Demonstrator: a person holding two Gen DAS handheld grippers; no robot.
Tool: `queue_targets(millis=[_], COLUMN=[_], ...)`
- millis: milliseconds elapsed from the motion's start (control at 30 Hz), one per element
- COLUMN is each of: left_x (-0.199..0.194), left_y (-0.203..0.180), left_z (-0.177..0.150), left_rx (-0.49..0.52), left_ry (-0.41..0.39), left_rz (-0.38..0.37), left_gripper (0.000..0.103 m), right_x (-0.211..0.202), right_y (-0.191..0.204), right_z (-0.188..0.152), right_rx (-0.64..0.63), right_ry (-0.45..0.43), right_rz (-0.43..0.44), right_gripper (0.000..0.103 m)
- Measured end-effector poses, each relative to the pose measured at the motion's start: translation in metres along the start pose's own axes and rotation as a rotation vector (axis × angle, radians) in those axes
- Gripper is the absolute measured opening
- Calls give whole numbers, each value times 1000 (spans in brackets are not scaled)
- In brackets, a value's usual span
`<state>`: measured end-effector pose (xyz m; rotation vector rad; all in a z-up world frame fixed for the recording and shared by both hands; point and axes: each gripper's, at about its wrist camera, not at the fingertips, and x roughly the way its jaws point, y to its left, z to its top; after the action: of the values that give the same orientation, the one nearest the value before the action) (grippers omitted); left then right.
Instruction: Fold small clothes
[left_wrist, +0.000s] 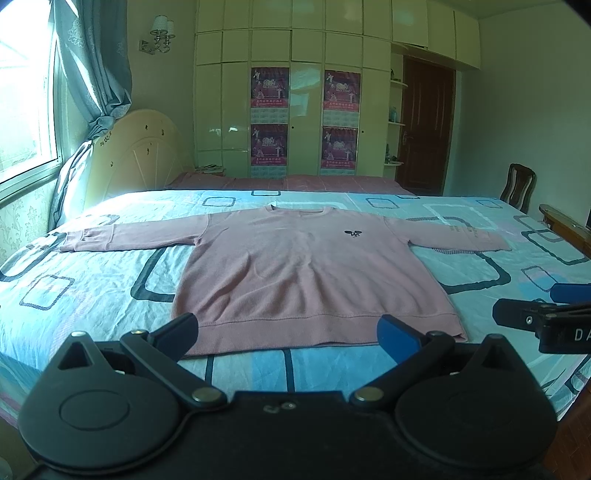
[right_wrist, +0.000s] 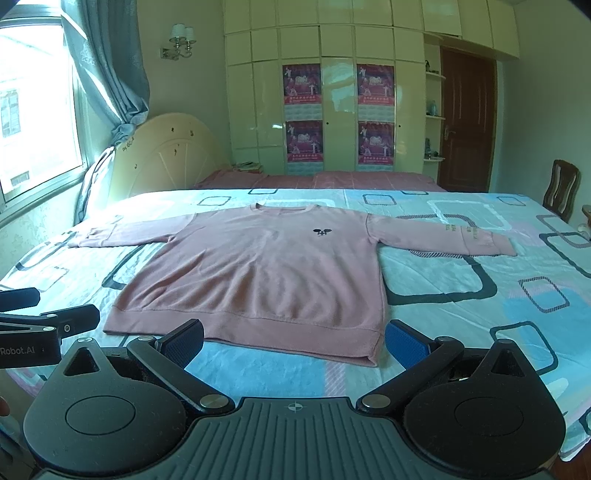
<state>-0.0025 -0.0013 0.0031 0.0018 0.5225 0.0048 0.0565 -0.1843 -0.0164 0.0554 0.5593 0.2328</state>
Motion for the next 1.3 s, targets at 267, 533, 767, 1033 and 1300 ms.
queue_targets(millis=[267,533,767,1033,1300], left_x=[1,1,1,1,2], left_y=[1,2,1,1,-1], left_z=[0,0,0,0,-1], left_rx=[-1,1,1,2,4], left_ry=[0,1,1,0,-2], left_rz=[1,1,2,2,4], left_gripper=[102,102,102,102,102], right_x=[1,1,0,0,0], right_y=[-5,-5,-7,-8,-9], right_z=[0,0,-1,-2,-1], right_rx=[2,1,3,4,5], right_ry=[-1,-2,-3,-1,-2], right_rz=[1,1,1,2,3], right_gripper=[103,103,103,103,103])
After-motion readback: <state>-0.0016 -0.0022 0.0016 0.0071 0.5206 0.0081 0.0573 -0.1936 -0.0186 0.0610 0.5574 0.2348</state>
